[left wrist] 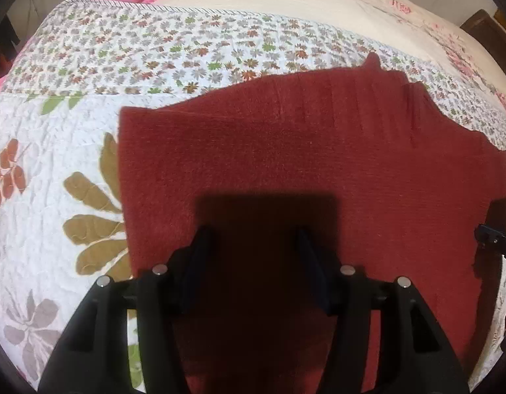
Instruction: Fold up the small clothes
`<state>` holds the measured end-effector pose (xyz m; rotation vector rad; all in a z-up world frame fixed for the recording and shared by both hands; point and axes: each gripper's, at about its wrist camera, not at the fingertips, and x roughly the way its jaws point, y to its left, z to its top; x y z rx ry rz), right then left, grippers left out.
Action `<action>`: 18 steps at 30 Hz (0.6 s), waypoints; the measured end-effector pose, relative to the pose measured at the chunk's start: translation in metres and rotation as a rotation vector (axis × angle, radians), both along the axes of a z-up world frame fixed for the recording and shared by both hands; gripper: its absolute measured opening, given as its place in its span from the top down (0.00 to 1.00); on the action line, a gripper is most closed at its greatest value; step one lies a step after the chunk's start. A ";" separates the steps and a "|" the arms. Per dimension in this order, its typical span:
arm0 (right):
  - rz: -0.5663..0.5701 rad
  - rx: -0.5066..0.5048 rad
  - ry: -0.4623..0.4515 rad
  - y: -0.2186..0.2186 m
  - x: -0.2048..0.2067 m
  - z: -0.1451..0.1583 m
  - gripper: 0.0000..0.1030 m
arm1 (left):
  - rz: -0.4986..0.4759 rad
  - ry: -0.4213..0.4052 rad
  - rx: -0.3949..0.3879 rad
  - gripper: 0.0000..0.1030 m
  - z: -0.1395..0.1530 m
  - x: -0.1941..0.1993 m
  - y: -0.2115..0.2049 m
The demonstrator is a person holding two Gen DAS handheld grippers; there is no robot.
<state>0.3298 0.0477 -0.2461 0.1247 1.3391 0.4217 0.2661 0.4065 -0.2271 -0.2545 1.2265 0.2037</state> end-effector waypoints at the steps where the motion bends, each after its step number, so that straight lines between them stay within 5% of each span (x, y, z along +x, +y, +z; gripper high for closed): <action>1: -0.007 0.031 -0.024 -0.007 -0.008 0.014 0.61 | 0.005 -0.013 -0.016 0.47 0.008 -0.006 0.001; 7: 0.016 0.024 -0.050 -0.052 -0.084 0.055 0.55 | -0.012 -0.020 -0.055 0.38 0.044 -0.093 -0.010; 18: -0.029 -0.040 0.141 -0.137 -0.248 0.033 0.45 | -0.024 0.177 -0.126 0.37 0.015 -0.275 -0.043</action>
